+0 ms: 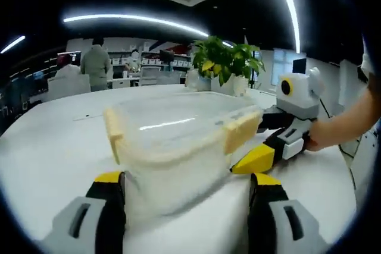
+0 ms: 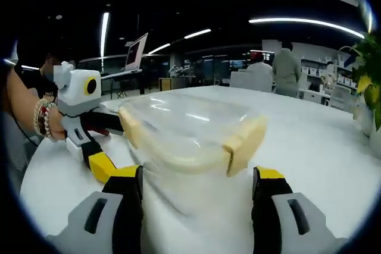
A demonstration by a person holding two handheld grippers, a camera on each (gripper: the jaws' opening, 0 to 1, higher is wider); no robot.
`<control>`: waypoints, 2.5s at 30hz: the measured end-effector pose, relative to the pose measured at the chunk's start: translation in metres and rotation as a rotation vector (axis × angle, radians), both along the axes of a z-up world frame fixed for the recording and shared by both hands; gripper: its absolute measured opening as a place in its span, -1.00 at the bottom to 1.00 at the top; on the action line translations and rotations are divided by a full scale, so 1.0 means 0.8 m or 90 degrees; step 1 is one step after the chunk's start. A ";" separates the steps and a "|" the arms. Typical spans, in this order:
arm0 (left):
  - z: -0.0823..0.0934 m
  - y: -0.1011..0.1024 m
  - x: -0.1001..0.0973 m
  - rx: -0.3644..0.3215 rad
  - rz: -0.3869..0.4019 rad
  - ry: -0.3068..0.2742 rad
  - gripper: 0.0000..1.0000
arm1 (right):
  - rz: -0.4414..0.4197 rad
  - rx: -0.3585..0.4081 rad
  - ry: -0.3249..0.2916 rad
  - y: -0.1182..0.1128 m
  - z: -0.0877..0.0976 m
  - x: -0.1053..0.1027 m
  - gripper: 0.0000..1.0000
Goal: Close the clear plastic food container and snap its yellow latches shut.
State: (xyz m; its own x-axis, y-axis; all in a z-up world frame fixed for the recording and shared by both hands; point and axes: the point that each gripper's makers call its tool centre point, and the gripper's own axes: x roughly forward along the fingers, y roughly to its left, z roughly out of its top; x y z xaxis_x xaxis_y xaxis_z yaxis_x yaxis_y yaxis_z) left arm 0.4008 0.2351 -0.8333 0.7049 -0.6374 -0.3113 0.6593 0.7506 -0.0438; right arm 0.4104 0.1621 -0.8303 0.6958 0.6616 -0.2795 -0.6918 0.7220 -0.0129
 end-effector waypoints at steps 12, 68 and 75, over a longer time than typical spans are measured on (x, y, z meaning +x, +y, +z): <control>0.004 0.042 0.032 -0.014 0.084 0.012 0.16 | -0.003 0.009 0.014 0.023 -0.003 0.032 0.40; 0.126 0.144 -0.090 0.073 0.055 0.075 0.55 | -0.104 0.018 0.035 -0.022 0.103 -0.098 0.36; 0.164 0.187 -0.146 0.081 0.043 0.051 0.51 | -0.150 0.029 0.035 -0.031 0.127 -0.159 0.37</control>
State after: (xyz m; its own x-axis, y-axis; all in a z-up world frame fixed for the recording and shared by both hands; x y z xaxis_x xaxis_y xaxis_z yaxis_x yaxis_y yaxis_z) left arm 0.2837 0.3845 -0.7021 0.7143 -0.5411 -0.4439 0.6053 0.7960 0.0037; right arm 0.2830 0.1369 -0.7289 0.8173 0.4951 -0.2948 -0.5023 0.8628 0.0567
